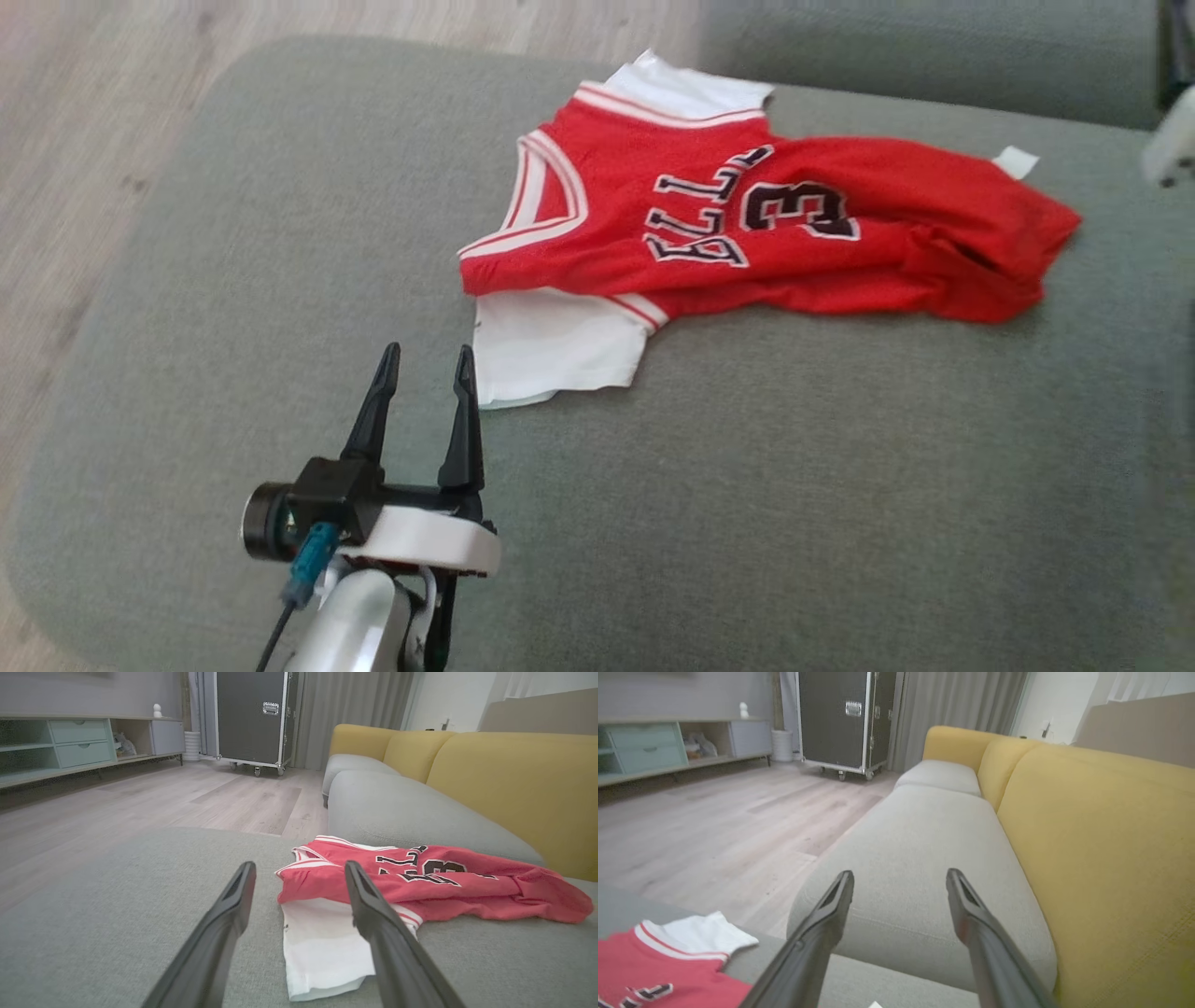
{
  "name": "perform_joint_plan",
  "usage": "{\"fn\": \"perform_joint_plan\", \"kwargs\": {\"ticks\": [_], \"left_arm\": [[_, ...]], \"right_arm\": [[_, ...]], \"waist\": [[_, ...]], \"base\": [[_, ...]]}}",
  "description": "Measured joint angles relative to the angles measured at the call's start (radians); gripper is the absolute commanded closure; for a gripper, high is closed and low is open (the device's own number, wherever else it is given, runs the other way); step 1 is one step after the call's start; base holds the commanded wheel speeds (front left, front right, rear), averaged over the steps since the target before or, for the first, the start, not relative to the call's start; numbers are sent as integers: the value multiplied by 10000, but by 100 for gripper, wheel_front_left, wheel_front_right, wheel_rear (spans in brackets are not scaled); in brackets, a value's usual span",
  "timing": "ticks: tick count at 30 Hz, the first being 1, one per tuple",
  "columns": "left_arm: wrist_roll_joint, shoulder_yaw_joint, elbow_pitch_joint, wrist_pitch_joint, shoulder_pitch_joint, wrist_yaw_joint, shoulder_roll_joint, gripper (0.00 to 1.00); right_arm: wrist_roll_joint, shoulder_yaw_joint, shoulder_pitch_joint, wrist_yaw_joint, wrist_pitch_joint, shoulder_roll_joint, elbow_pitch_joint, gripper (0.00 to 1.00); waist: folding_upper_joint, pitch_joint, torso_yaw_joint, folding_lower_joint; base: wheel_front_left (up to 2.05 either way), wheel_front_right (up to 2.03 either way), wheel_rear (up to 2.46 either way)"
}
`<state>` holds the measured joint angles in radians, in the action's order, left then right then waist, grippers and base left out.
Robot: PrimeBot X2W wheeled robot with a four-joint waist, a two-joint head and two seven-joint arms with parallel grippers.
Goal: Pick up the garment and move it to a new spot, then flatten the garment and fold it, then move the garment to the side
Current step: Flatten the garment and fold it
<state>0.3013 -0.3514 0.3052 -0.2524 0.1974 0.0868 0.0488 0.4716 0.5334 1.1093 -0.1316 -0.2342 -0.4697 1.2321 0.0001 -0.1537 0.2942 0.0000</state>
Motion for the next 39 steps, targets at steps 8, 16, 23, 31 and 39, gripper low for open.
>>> {"fn": "perform_joint_plan", "kwargs": {"ticks": [8, 16, 23, 31, 39], "left_arm": [[-297, 297, 88, 0, -447, -88, 0, 0], [-391, 541, 263, 0, -1050, -257, 4, 0], [-395, 683, 483, 0, -1255, -343, 6, 0], [-399, 869, 970, 4, -1192, -282, 6, 0], [-474, 955, 2548, 1028, -431, 169, 92, 0]], "right_arm": [[-1244, -2343, -2074, 0, -169, 1156, -3459, 0], [-3306, -4506, -7873, 2, -167, 3618, -7175, 0], [-3440, -4539, -11079, 2, -167, 4186, -8991, 0], [-3219, -4535, -11014, 2, -167, 4224, -9756, 0], [-3195, -4575, -10994, 0, -167, 4224, -9879, 0]], "waist": [[0, 807, -705, -1], [0, 1641, -1377, -2], [0, 1913, -1956, -2], [0, 1800, -2251, 0], [0, 1469, -2462, 0]], "base": [[0, 0, 0], [0, 0, 0], [0, 0, 0], [0, 0, 0], [0, 0, 0]]}}
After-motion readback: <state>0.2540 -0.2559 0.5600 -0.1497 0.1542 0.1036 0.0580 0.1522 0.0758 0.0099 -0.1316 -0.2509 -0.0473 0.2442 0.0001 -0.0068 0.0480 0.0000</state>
